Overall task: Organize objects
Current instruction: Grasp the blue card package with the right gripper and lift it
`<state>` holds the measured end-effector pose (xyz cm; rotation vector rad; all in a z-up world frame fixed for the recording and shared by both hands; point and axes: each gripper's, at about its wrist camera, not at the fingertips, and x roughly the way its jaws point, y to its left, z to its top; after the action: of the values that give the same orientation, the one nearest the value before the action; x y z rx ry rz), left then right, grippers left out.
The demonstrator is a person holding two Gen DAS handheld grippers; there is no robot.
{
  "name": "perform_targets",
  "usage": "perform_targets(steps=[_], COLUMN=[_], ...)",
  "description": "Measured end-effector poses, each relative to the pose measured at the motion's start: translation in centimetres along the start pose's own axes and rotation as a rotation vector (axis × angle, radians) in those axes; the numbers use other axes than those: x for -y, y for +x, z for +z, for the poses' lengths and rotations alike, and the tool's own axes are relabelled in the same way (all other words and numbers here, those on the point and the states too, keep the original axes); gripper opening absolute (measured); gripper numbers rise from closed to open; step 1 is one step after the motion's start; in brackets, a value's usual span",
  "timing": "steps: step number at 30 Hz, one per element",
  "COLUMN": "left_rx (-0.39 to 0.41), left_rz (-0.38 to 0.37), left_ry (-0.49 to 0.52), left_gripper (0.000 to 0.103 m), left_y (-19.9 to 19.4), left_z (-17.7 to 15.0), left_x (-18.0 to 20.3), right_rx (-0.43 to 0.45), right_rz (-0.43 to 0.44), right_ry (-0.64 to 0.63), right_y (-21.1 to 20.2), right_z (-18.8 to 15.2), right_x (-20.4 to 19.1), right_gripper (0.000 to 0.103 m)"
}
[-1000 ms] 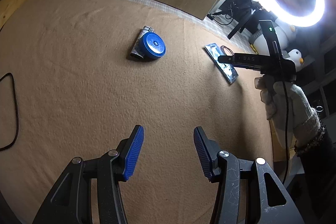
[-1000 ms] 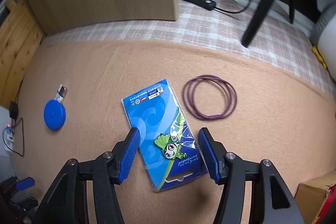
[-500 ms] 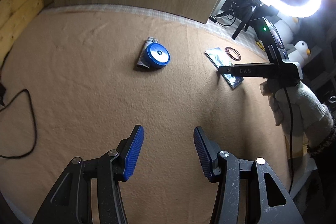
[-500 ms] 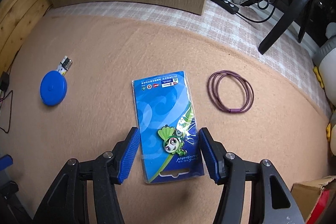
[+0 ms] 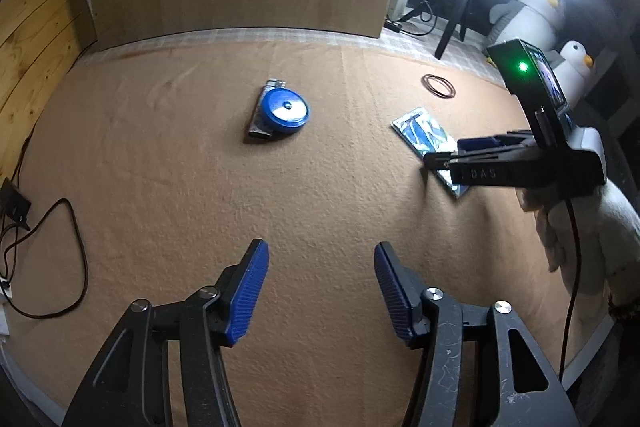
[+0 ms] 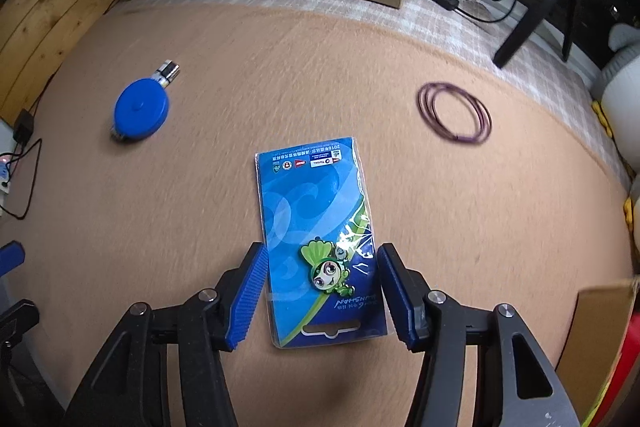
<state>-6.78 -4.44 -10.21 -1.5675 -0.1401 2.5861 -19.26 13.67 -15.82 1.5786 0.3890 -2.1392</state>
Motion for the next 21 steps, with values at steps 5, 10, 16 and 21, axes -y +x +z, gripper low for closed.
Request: perform_targets(steps=[5,10,16,21], left_rx=[0.013,0.018,0.024,0.027], left_rz=[0.002,-0.013,-0.033,-0.043], left_ry=[0.038,0.07,0.104,0.13], left_gripper=[0.06,0.061,0.061,0.061], left_y=[-0.2,-0.5,-0.6,-0.6], left_z=[0.1,0.3,0.5,0.7], left_x=[1.5,3.1,5.0,6.4], right_rx=[0.018,0.047,0.079,0.12], right_rz=[0.013,0.021,0.033,0.028], right_ry=[0.036,0.071,0.111,0.148], right_y=[-0.6,-2.3,-4.8,-7.1], right_z=[-2.3,-3.8,-5.2,-6.4], right_x=[-0.5,0.3,1.5,2.9], right_gripper=[0.052,0.052,0.052,0.052])
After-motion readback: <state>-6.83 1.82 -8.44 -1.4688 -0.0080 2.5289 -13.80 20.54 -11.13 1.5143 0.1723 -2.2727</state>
